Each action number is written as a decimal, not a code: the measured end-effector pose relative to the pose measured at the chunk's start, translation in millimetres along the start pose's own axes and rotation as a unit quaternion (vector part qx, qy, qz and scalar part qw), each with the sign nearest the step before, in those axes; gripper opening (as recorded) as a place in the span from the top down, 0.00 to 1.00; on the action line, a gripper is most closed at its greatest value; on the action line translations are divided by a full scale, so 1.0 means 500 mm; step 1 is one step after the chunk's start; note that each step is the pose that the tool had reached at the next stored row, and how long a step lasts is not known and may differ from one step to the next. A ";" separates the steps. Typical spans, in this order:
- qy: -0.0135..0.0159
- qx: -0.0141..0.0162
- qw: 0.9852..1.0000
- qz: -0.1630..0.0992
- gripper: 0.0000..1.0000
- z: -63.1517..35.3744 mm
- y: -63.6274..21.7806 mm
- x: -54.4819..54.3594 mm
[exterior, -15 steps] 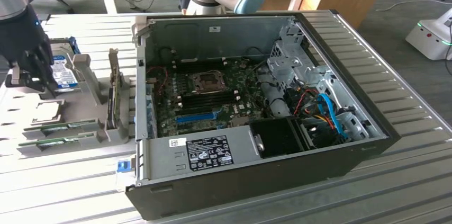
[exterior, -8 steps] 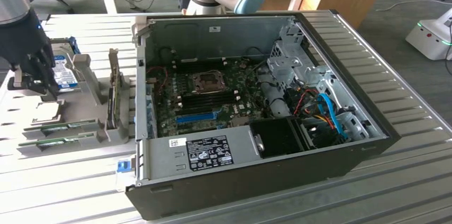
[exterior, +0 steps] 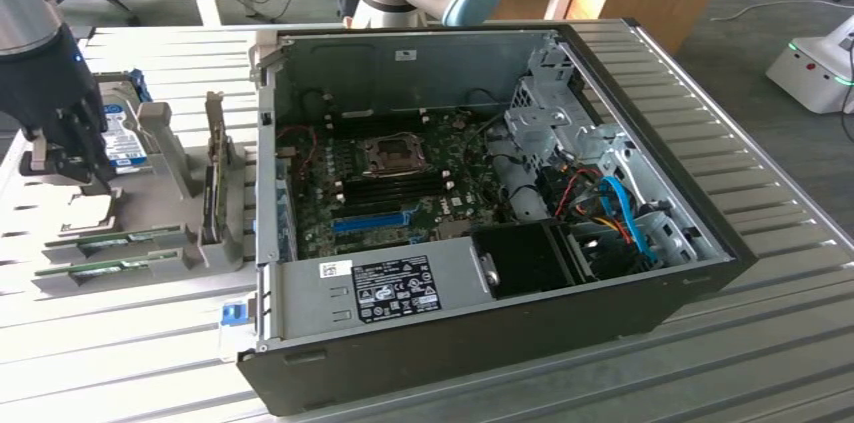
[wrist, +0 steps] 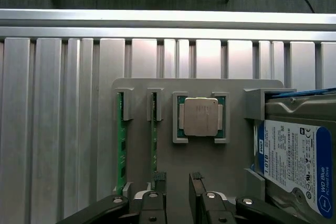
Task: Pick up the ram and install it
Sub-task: 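Pick up the ram and move it above insertion slot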
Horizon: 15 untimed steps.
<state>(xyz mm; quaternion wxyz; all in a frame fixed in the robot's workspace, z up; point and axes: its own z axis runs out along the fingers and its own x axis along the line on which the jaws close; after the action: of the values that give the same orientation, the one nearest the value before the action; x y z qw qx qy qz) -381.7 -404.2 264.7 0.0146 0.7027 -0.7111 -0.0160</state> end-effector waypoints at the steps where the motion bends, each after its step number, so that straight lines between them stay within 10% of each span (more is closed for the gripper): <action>1: 0.000 0.000 1.000 0.000 0.69 0.002 0.000 0.000; 15: 0.000 0.000 1.000 0.000 0.69 0.029 -0.001 0.000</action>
<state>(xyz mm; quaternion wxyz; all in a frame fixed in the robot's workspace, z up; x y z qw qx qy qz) -381.7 -404.2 250.2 0.0146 0.7027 -0.7111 -0.0160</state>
